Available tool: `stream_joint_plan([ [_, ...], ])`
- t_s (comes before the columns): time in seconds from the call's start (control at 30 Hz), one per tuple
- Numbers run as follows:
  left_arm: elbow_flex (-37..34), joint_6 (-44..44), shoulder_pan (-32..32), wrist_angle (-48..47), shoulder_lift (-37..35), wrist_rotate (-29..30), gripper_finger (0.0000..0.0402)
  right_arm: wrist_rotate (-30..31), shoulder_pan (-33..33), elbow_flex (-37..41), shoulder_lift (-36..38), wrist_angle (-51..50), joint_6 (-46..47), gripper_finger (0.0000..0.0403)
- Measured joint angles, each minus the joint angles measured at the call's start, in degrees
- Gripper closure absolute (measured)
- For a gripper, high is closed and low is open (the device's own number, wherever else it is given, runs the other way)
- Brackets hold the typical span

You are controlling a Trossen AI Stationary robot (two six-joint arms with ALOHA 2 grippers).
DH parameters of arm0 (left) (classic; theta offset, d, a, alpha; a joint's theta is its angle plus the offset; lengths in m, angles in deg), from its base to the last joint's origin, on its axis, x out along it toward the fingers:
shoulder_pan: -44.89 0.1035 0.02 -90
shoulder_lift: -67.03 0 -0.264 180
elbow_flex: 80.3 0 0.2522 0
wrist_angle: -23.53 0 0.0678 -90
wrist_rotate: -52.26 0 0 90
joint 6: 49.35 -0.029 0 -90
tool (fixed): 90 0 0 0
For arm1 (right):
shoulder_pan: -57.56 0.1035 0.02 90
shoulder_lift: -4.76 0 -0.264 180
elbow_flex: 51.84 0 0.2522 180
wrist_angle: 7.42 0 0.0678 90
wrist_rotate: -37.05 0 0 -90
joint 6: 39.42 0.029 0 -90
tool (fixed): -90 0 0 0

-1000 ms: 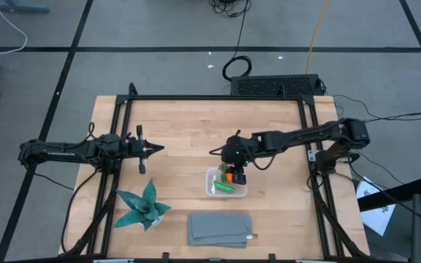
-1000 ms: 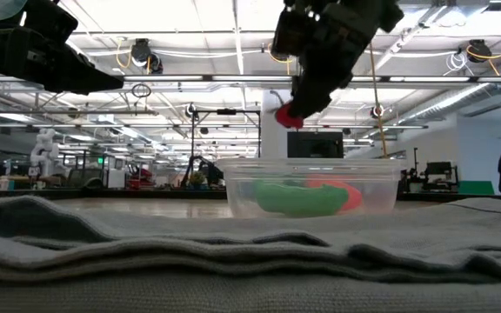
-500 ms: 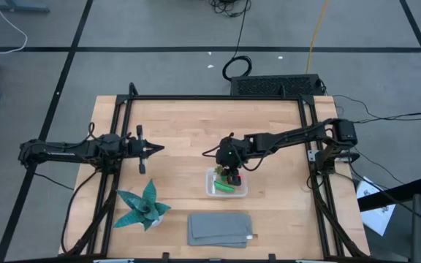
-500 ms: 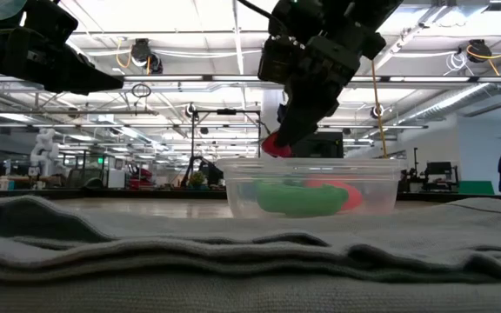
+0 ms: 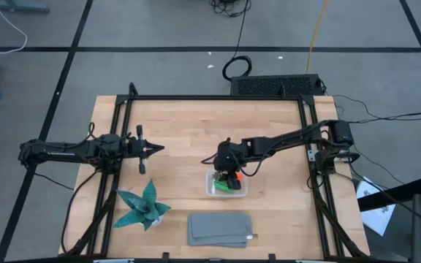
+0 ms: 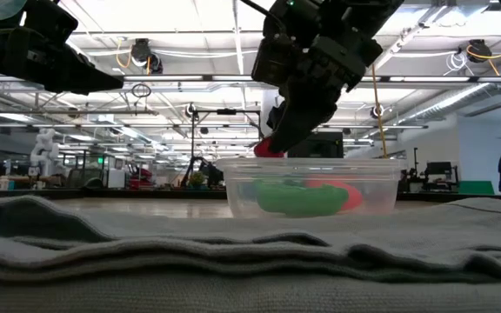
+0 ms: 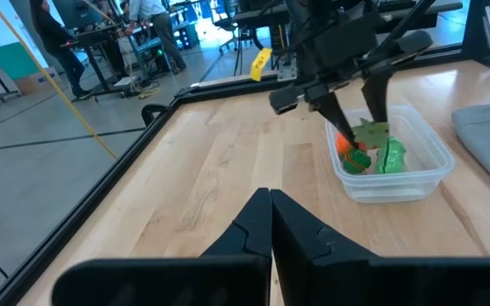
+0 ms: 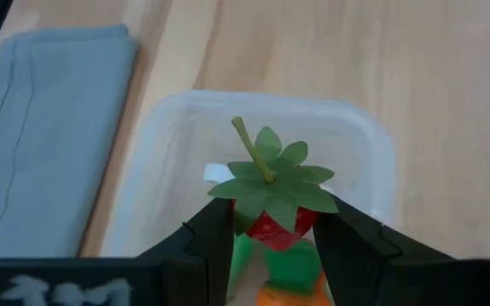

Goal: Pick and placing Produce into tupperware
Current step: Put the red strawberry into the transparent bin

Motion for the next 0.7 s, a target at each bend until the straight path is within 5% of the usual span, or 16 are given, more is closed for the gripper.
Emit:
stream_joint_plan([
  [0.7, 0.0, 0.0, 0.0, -0.4, 0.0, 0.0, 0.0401, 0.3, 0.5, 0.0, -2.8, 4.1, -2.8, 0.0269],
])
